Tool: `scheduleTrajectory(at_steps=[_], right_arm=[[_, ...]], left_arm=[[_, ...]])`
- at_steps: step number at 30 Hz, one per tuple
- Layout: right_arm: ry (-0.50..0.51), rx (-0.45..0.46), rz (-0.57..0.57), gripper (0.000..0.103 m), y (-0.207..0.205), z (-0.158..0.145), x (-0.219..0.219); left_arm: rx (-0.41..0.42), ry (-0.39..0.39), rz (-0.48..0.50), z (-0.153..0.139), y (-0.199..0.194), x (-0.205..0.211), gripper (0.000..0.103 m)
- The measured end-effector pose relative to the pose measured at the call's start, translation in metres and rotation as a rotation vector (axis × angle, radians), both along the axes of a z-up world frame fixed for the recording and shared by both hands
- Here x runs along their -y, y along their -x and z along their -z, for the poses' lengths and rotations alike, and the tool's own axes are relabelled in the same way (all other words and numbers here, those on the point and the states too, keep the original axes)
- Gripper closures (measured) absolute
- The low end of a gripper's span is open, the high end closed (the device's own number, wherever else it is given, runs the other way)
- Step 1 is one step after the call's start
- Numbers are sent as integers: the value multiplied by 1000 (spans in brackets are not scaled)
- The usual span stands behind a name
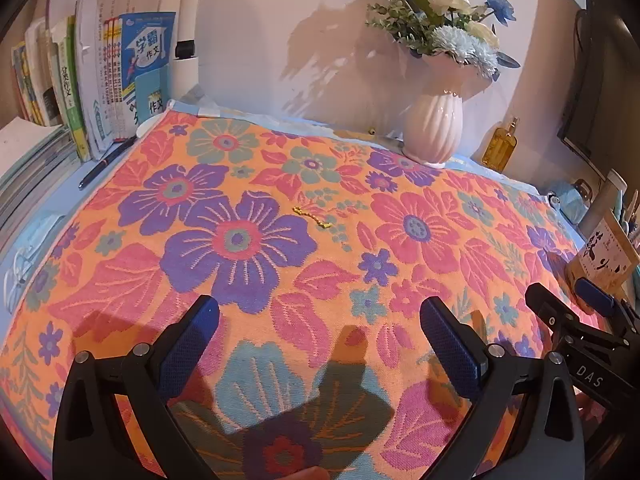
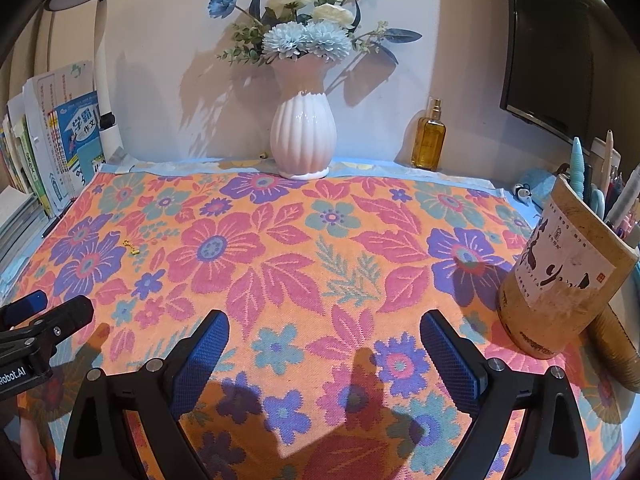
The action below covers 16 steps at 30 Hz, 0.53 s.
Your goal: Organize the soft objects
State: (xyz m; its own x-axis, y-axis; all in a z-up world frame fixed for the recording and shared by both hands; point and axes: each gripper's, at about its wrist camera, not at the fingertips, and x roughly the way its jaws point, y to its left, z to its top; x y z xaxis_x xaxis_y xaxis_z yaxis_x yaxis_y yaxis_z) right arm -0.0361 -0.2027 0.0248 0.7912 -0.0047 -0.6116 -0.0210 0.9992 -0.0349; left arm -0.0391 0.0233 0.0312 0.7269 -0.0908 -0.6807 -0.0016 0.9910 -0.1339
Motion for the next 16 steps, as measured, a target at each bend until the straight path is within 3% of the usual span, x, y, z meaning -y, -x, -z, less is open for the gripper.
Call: scheduleTrajectory(at_steps=[9,13,16], right_arm=[[-1,1,0,7,1,0,-1],[-1,1,0,7,1,0,-1],[-1,1,1,7,1,0,-1]], left_arm=[[-9,4,-3,1,-2,-1,2],[41,3,-12,-4,3,-3,2],[18,17,12,-2,-1,-2,2]])
